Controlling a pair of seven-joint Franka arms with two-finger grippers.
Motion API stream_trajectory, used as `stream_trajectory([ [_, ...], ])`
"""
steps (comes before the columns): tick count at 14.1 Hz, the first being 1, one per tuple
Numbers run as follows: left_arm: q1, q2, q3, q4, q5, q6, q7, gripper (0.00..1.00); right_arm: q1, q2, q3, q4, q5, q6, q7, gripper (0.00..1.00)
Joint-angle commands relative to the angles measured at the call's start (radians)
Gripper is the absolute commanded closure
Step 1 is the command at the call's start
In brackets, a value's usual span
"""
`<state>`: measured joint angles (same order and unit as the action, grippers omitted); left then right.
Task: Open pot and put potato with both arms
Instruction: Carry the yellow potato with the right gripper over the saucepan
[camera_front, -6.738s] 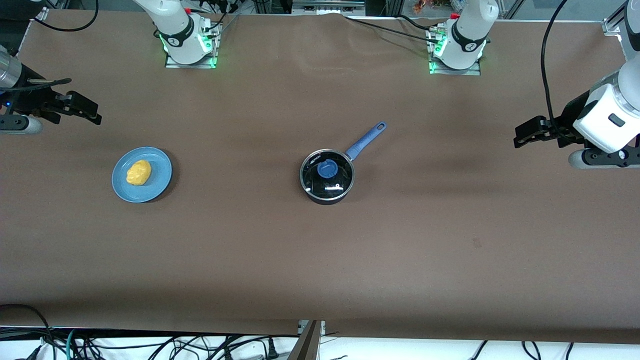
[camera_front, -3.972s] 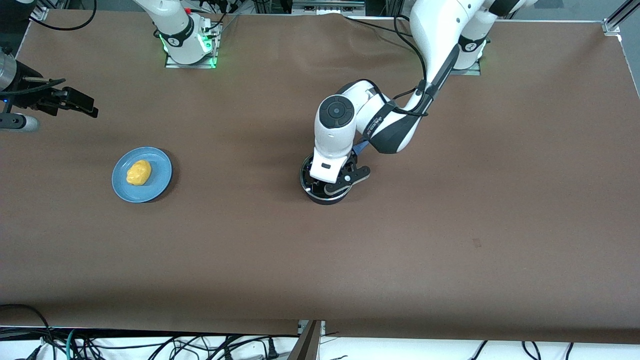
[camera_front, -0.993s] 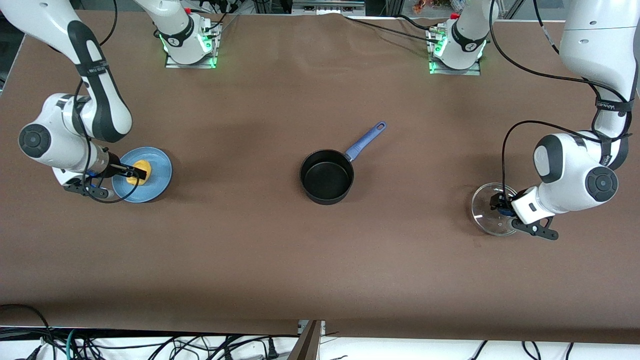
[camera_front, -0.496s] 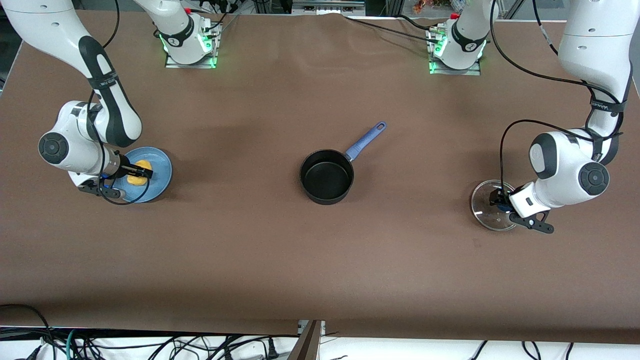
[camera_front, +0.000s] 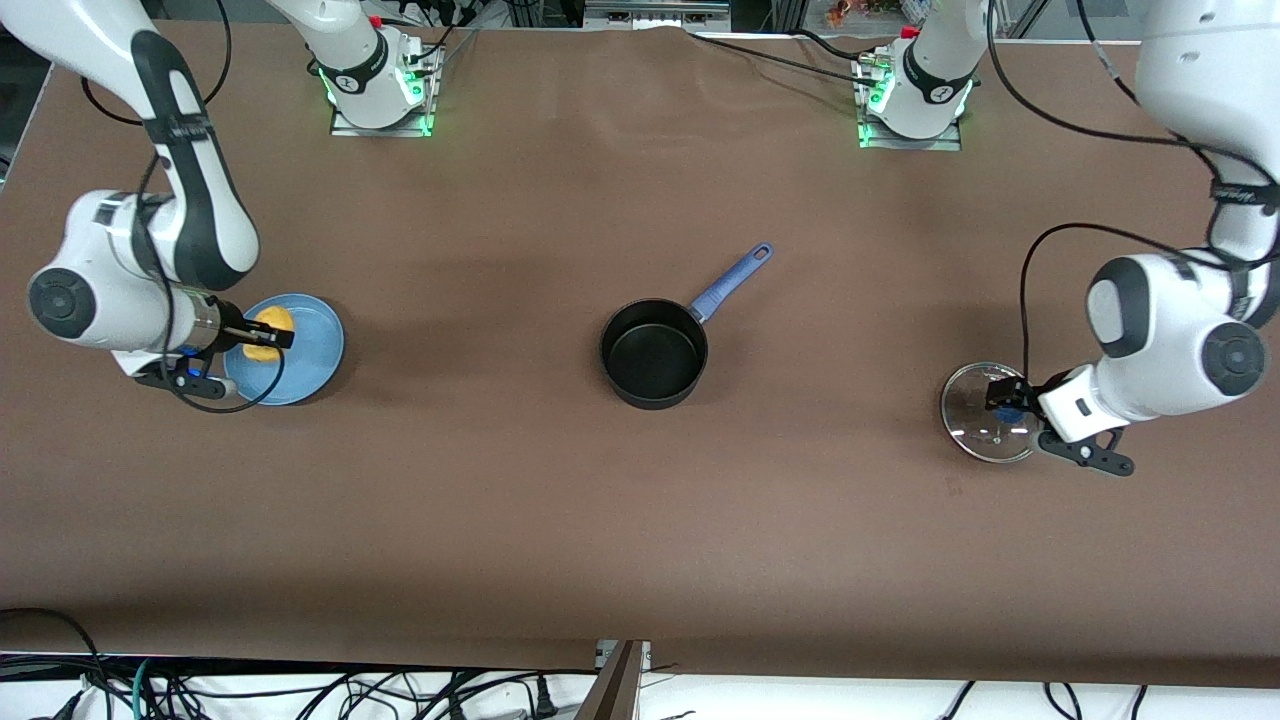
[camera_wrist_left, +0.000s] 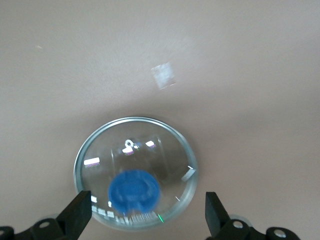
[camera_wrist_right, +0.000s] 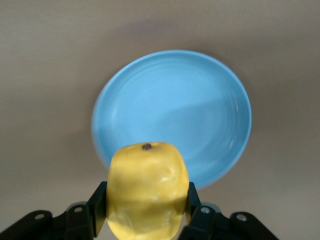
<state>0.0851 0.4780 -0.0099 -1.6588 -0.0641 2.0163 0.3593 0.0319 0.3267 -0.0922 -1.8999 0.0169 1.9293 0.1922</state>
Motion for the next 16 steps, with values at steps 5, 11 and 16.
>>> stream_trajectory([
  [5,-0.013,-0.191,-0.004,0.215,-0.003,-0.46,-0.249,0.0,0.077,0.02,0.23,0.263,0.109,-0.202,0.532,0.76],
  [11,-0.015,-0.309,-0.044,0.224,0.044,-0.593,-0.374,0.0,0.353,0.213,0.239,0.43,0.29,0.069,0.967,0.76],
  [16,-0.008,-0.312,-0.059,0.228,0.038,-0.591,-0.375,0.0,0.545,0.411,0.236,0.472,0.276,0.388,1.148,0.81],
])
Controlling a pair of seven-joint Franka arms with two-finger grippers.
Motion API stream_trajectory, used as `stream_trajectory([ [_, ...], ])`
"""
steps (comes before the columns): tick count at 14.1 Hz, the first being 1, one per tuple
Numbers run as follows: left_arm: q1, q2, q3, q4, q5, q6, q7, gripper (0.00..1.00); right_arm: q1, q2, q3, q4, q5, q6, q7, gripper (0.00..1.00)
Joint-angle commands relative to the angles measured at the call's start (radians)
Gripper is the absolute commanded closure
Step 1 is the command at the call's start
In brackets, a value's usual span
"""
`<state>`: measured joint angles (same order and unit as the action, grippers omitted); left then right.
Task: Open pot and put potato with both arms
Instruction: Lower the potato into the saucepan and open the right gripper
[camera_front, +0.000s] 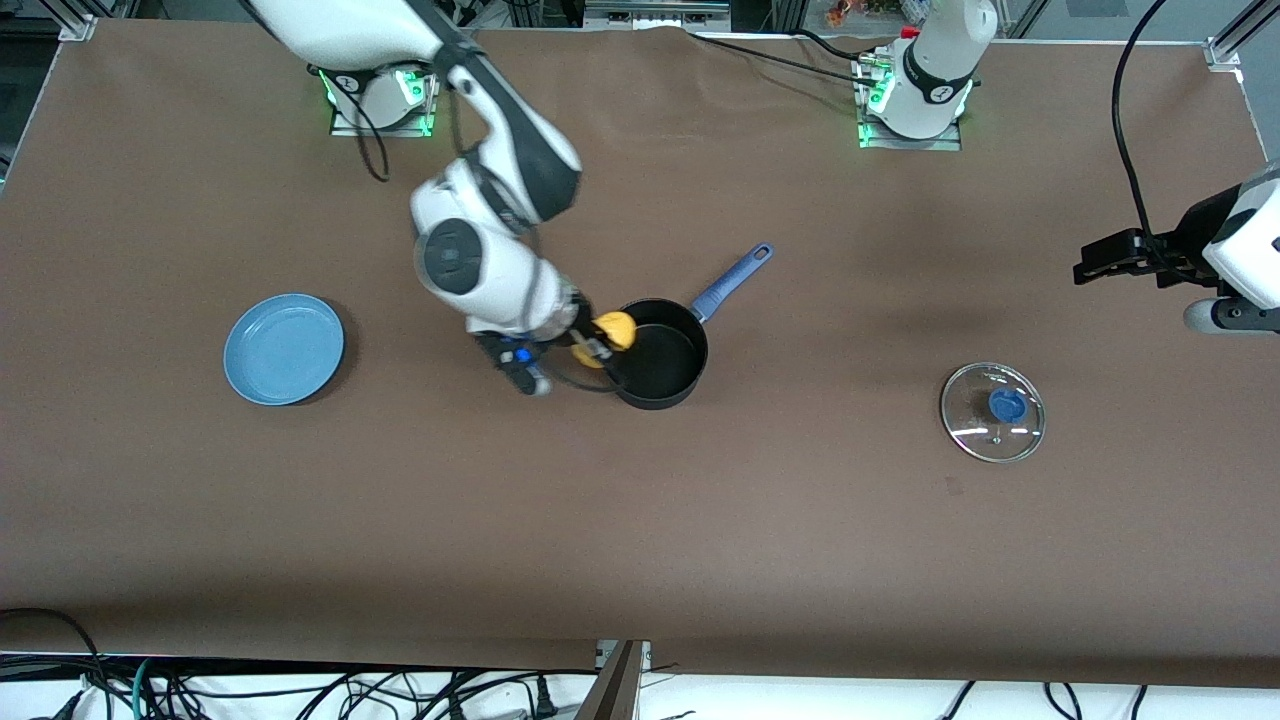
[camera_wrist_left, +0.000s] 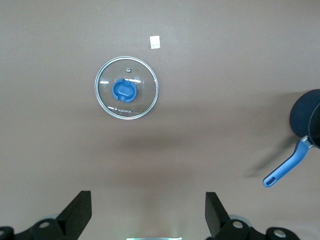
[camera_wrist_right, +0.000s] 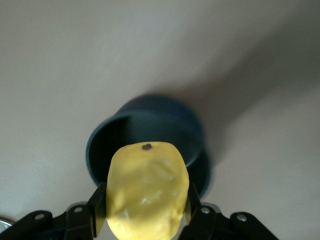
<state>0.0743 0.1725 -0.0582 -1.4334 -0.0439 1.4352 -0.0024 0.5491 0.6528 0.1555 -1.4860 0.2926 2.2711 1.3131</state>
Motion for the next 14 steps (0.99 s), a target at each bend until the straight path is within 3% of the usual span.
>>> stream_trajectory([
  [1,-0.002,-0.007,-0.012,0.002,0.021,-0.012,-0.013,0.0,0.032,0.106,-0.013,0.059,-0.007,0.054,0.025,0.81],
  [7,-0.004,-0.007,-0.012,0.004,0.019,-0.012,-0.013,0.0,0.072,0.197,-0.014,0.059,-0.021,0.163,0.023,0.79],
  [8,-0.005,-0.007,-0.012,0.004,0.019,-0.012,-0.013,0.0,0.072,0.197,-0.014,0.059,-0.023,0.163,0.023,0.71],
  [9,-0.005,-0.007,-0.012,0.004,0.021,-0.012,-0.013,0.0,0.072,0.196,-0.014,0.059,-0.021,0.162,0.025,0.3],
  [10,-0.005,-0.005,-0.012,0.004,0.021,-0.012,-0.013,0.0,0.072,0.192,-0.014,0.059,-0.027,0.16,0.023,0.0],
  [14,-0.005,-0.005,-0.012,0.004,0.021,-0.012,-0.013,0.0,0.071,0.151,-0.016,0.061,-0.089,0.151,0.02,0.0],
])
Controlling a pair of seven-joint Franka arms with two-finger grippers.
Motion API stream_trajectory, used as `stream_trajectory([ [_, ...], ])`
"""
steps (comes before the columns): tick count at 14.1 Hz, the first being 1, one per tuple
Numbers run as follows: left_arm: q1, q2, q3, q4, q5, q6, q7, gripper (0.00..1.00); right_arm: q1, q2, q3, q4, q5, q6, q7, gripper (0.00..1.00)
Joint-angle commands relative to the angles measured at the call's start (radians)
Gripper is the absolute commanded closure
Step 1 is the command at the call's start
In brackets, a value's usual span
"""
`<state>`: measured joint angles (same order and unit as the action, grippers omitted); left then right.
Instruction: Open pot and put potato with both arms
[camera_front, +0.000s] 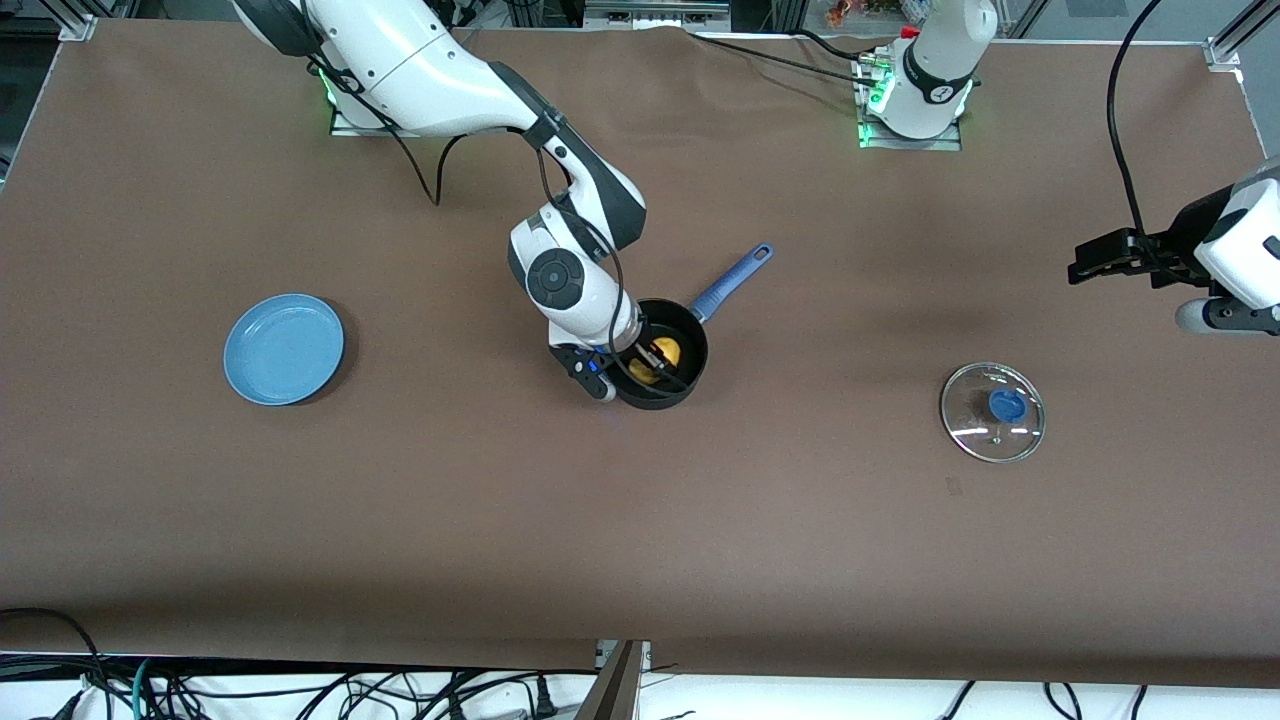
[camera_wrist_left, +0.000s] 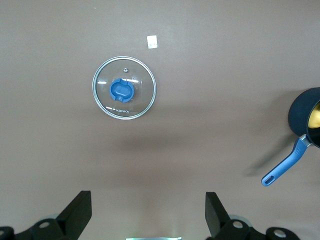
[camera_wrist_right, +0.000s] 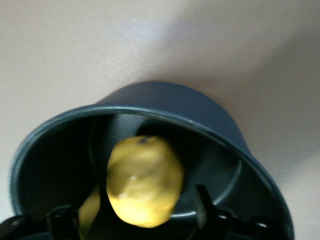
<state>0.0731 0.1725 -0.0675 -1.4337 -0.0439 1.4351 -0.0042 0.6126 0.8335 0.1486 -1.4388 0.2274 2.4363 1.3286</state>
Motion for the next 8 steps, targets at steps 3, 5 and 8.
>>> stream_trajectory([
  [3,-0.004,-0.005,-0.003,0.004,0.021,-0.012,-0.011,0.0,0.001,-0.104,-0.014,0.014,-0.023,-0.127,0.003,0.0],
  [5,-0.004,-0.004,-0.003,0.004,0.021,-0.012,-0.011,0.0,-0.022,-0.183,-0.03,0.014,-0.026,-0.241,-0.005,0.0],
  [8,-0.004,-0.004,-0.002,0.004,0.019,-0.01,-0.011,0.0,-0.025,-0.321,-0.133,0.014,-0.034,-0.417,-0.061,0.0],
])
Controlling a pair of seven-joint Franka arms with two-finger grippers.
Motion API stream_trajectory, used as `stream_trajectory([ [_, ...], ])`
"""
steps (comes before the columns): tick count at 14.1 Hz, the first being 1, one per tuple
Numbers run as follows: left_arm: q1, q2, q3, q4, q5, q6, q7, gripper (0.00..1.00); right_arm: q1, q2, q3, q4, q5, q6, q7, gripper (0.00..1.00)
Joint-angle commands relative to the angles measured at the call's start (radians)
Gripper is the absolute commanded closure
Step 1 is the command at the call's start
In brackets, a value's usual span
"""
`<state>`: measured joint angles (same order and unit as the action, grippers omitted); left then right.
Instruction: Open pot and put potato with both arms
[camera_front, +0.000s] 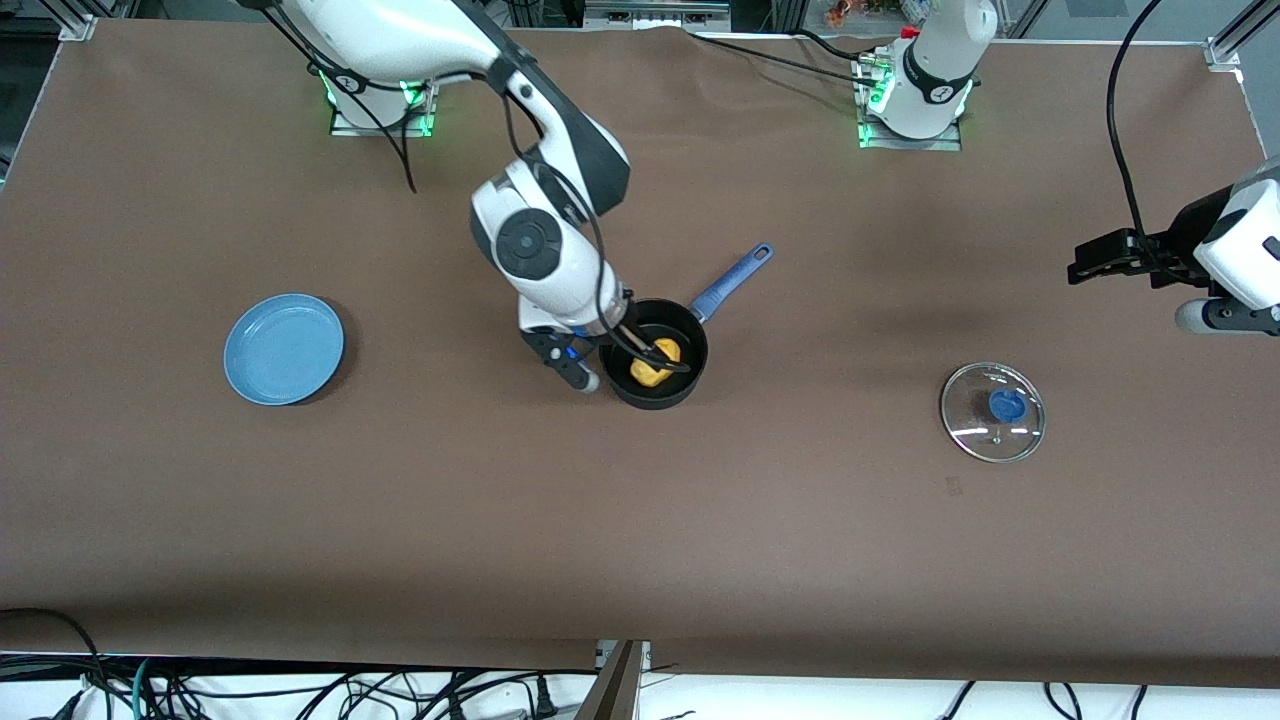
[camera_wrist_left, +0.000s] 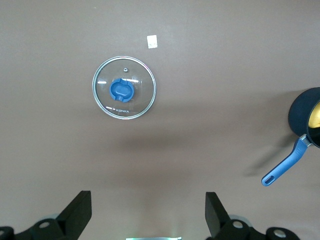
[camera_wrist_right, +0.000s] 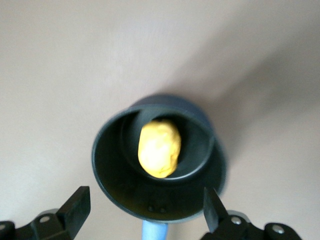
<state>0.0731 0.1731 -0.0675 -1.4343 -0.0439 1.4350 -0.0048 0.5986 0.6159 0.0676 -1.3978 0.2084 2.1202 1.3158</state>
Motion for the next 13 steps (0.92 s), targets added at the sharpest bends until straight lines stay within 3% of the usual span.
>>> stream_trajectory([
  [1,-0.004,-0.004,-0.003,0.005,0.019,-0.01,-0.012,0.0,-0.011,-0.14,-0.09,-0.027,-0.017,-0.158,-0.119,0.0],
  [8,-0.004,-0.004,-0.002,0.005,0.019,-0.011,-0.012,0.0,-0.005,-0.329,-0.487,-0.044,-0.014,-0.528,-0.798,0.0],
  [11,-0.004,-0.004,-0.003,0.005,0.019,-0.011,-0.012,0.0,-0.029,-0.375,-0.557,-0.059,-0.027,-0.601,-0.975,0.0],
  [13,-0.004,-0.004,-0.002,0.005,0.019,-0.011,-0.012,0.0,-0.092,-0.421,-0.533,-0.113,-0.066,-0.594,-1.07,0.0],
])
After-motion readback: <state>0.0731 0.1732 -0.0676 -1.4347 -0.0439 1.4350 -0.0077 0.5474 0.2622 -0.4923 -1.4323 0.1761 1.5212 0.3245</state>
